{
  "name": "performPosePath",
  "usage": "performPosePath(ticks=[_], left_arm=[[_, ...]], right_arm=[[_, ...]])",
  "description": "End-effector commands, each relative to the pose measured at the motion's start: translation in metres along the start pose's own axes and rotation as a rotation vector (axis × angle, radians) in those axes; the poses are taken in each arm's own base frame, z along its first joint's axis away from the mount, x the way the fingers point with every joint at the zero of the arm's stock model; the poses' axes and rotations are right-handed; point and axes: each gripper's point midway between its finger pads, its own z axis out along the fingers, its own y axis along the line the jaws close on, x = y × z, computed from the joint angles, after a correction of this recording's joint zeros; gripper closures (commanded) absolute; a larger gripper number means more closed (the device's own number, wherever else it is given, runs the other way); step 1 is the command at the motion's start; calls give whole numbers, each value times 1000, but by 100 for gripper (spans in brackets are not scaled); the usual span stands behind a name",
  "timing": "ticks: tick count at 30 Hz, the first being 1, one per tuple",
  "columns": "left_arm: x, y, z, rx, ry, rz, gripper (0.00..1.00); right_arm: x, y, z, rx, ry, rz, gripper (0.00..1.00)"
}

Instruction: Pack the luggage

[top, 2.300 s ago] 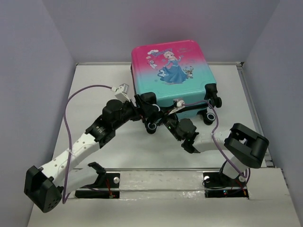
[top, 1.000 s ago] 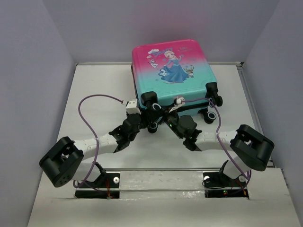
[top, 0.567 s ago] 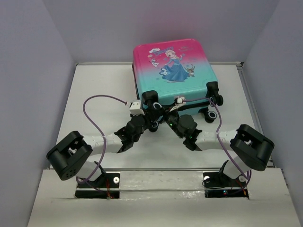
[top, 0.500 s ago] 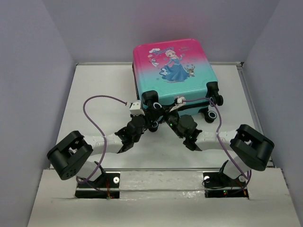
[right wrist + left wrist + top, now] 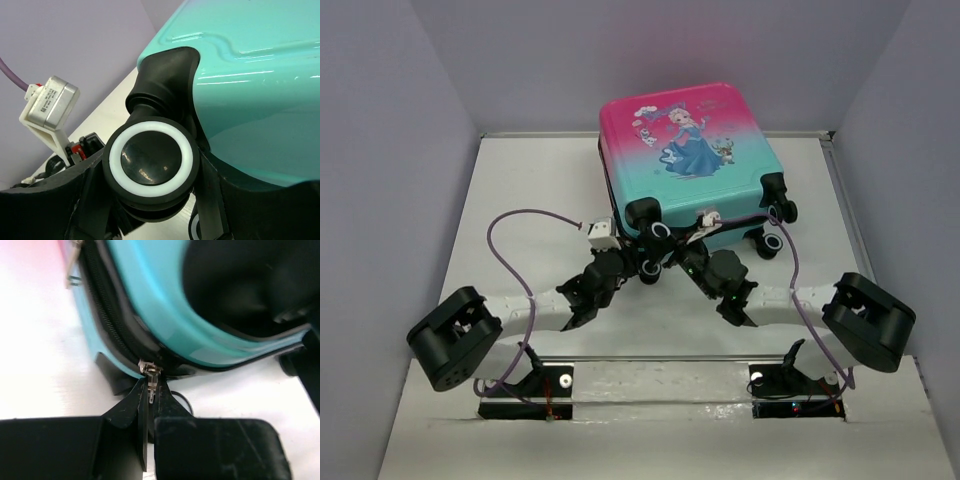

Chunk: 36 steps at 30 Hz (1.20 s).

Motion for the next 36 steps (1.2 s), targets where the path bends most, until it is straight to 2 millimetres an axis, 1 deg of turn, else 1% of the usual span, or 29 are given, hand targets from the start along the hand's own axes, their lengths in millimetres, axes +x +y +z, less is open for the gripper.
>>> performPosePath(ticks=[1, 2, 3, 4, 5, 6, 7, 8, 9, 10, 11, 12, 14, 16, 17, 18, 20, 21, 22, 23, 24, 26, 28, 30, 32, 33, 35, 36], left_arm=[[-56, 68, -12, -292, -237, -67, 94], [-57, 72, -14, -299, -239, -73, 94], [-53, 78, -16, -303, -229, -74, 94], [-57, 87, -17, -320, -235, -90, 94], [-63, 89, -19, -310, -246, -116, 94], [-61, 93, -20, -298, -231, -123, 94], [-68, 102, -20, -314, -246, -137, 94], [-73, 103, -23, -305, -256, -136, 94], [-81, 111, -23, -324, -272, -143, 94], [-82, 108, -23, -311, -269, -143, 94], [-87, 109, -22, -308, -275, -151, 94], [-88, 92, -20, -220, -255, -133, 94], [-79, 61, -22, -57, -216, -95, 94], [-65, 37, -24, 85, -158, -37, 94], [-58, 31, -26, 120, -131, -13, 94], [-38, 18, -30, 180, -74, 24, 94], [-19, 8, -36, 238, -14, 67, 94], [-6, -1, -42, 278, 18, 77, 79], [-2, -4, -44, 291, 24, 72, 69], [2, -5, -46, 297, 35, 69, 62], [5, -4, -48, 303, 37, 59, 49], [3, -4, -50, 313, 21, 51, 38], [4, -6, -50, 326, 24, 61, 38], [5, -16, -50, 372, 35, 89, 38], [7, -20, -48, 389, 44, 106, 39], [4, -23, -46, 400, 37, 125, 38], [1, -25, -42, 391, 28, 143, 38], [-3, -26, -37, 379, 14, 150, 38]], right_arm=[[-57, 15, -14, -21, -183, 47, 93], [-58, 14, -16, -17, -185, 47, 93], [-58, 12, -19, -14, -186, 47, 93], [-59, 11, -22, -13, -189, 46, 93], [-60, 10, -25, -12, -191, 45, 93], [-61, 7, -31, -10, -190, 40, 93], [-61, 7, -34, -12, -188, 37, 93], [-60, 6, -38, -15, -184, 33, 93], [-59, 4, -45, -16, -174, 31, 93], [-58, 3, -48, -14, -169, 29, 93], [-56, 3, -49, -18, -155, 24, 93], [-49, 0, -50, -8, -125, 10, 93], [-50, 0, -49, -9, -127, 5, 93], [-49, 0, -48, -6, -119, -4, 93], [-50, 1, -46, -4, -118, -5, 93], [-56, 4, -46, -11, -129, -2, 93], [-58, 6, -46, -12, -120, -3, 93], [-60, 6, -47, -8, -115, -5, 93], [-61, 5, -48, -2, -117, -7, 93], [-63, 5, -49, -1, -121, -4, 93], [-67, 5, -52, -2, -131, 0, 93], [-68, 2, -54, 14, -128, -4, 93], [-70, 2, -56, 13, -131, -1, 93], [-70, 2, -57, 16, -124, -5, 93], [-69, 2, -55, 15, -119, -4, 93], [-68, 3, -55, 12, -117, -2, 93], [-65, 4, -54, 7, -109, -1, 93], [-65, 4, -54, 7, -110, 2, 93]])
